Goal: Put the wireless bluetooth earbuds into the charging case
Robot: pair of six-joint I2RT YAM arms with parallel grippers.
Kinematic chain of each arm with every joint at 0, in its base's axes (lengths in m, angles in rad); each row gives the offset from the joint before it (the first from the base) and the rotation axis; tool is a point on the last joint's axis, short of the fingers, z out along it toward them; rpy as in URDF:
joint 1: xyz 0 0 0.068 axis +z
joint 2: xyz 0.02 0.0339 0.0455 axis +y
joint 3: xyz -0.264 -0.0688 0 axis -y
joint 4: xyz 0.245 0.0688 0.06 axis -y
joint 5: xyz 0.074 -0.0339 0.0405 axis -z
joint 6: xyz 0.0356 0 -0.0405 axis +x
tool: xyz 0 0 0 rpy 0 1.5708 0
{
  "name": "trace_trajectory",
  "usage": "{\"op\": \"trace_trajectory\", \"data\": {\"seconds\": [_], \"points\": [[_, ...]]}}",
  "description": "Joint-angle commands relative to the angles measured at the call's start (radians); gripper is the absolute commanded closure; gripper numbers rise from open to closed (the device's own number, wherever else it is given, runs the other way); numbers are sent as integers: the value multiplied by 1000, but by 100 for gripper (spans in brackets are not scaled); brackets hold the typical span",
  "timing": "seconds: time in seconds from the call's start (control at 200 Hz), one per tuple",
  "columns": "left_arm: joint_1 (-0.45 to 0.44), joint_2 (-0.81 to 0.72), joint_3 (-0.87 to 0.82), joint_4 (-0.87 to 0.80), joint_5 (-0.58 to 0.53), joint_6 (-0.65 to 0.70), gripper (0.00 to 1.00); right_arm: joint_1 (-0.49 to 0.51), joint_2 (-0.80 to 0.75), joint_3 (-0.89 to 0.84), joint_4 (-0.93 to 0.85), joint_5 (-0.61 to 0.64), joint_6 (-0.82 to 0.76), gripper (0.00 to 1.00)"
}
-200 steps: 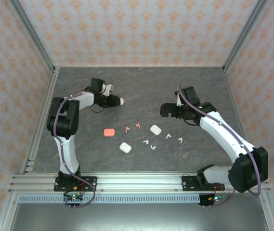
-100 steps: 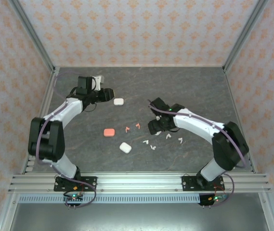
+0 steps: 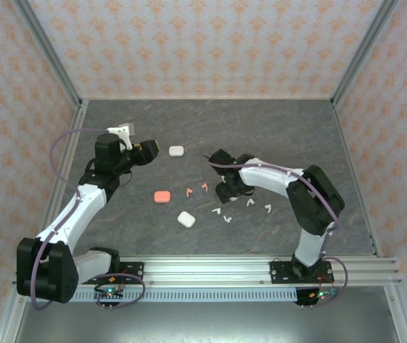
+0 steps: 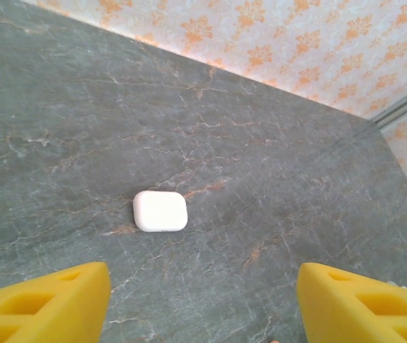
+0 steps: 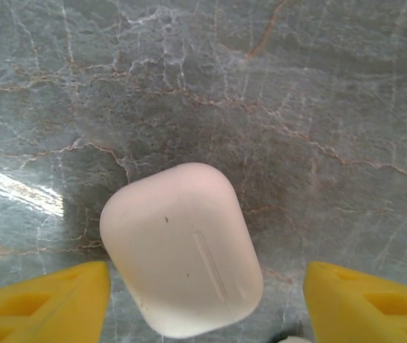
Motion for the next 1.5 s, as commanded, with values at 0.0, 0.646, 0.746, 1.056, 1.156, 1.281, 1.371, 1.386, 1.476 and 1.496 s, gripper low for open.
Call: {"op": "trace_trajectory", "data": {"seconds": [0.0, 0.646, 0.746, 1.056, 1.156, 1.281, 1.371, 1.386, 1.476, 1.496], "points": [[4, -20, -22, 27, -43, -17, 30, 0, 30, 24, 5, 10, -22, 31], [-38, 14, 65, -55, 158, 15, 40, -15, -60, -51, 90, -45, -59, 55], [-81, 38, 116, -109, 222, 39, 41, -19, -146, -70, 134, -53, -88, 57], [-201, 92, 255, -193, 389, 45, 45, -26, -460, -160, 364, -101, -242, 60], [-227, 112, 284, -192, 416, 20, 45, -26, -540, -192, 444, -129, -313, 60], [-277, 153, 301, -117, 442, -42, 44, -25, -591, -205, 494, -178, -383, 60], [-321, 188, 323, -97, 429, -53, 40, -26, -600, -206, 509, -211, -417, 60], [-326, 194, 328, -93, 423, -55, 40, -25, -602, -206, 513, -216, -419, 60], [-358, 229, 333, -35, 414, -85, 39, -26, -607, -213, 533, -248, -428, 60], [-364, 238, 337, -27, 416, -91, 39, -26, -610, -214, 538, -251, -427, 60]]}}
